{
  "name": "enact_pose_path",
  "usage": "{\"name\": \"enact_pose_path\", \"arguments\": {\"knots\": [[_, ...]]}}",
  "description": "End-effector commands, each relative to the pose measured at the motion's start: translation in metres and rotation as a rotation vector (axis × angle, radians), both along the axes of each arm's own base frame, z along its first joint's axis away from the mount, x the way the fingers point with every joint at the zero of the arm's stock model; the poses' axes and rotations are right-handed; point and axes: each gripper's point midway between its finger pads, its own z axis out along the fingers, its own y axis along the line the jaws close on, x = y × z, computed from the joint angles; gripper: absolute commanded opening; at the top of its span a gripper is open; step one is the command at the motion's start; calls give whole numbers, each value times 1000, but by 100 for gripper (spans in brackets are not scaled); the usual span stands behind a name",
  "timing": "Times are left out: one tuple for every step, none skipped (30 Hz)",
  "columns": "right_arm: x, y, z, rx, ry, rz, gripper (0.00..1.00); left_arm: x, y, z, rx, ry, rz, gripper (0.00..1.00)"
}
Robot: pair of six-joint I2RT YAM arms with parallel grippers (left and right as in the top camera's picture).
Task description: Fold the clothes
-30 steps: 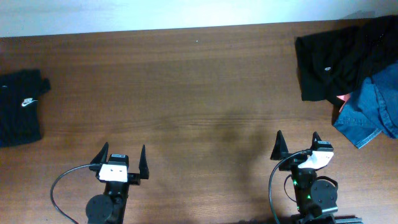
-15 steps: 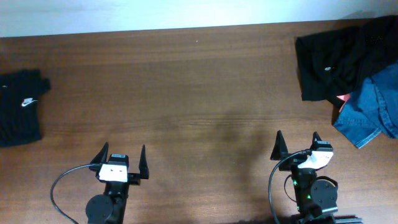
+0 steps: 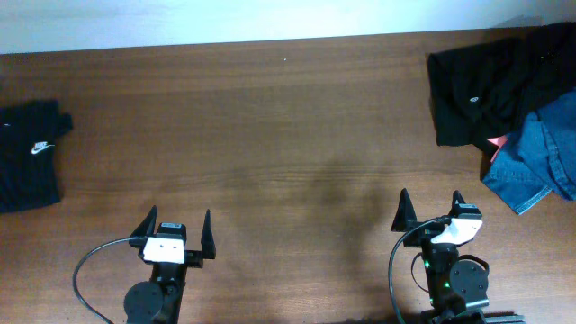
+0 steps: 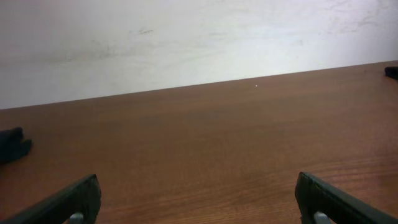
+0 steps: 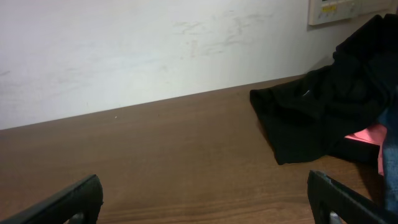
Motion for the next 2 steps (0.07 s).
{"name": "enact_pose_path", "arguments": {"knots": [[0, -3, -2, -8, 3, -14, 99, 0, 3, 0, 19, -9, 14, 99], [0, -3, -2, -8, 3, -14, 99, 0, 3, 0, 19, -9, 14, 99]]}}
